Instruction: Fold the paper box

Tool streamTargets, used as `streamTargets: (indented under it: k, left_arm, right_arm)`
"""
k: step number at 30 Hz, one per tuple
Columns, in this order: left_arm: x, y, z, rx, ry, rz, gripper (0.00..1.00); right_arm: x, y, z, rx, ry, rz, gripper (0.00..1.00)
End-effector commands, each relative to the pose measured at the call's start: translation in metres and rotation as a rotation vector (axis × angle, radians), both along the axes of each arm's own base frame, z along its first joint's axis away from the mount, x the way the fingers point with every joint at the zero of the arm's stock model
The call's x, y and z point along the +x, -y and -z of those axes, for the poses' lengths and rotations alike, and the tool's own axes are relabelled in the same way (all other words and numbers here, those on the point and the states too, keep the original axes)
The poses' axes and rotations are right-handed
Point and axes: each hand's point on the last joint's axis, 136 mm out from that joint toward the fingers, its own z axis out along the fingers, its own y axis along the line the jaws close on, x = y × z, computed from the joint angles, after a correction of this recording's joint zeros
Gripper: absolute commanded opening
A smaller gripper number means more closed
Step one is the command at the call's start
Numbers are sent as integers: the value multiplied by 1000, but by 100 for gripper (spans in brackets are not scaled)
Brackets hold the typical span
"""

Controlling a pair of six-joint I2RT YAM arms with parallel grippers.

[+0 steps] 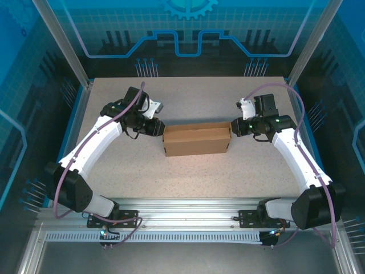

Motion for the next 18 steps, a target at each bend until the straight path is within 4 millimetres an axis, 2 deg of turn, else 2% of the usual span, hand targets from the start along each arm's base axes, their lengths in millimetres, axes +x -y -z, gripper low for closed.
streamTargets:
  k: [1,14,18]
  left_arm:
    - [-2,2,-3,-2,-34,-26,26]
    - [2,14,-2,-97,-129,-138,19]
    - [2,13,4,-93,-134,-149,18]
  right_arm:
    - [-2,-11,-1,31,-14,-32,14]
    - [-3,-20,-4,46,-19,-52,5]
    - [-3,-24,-7,63,-21,-59,3]
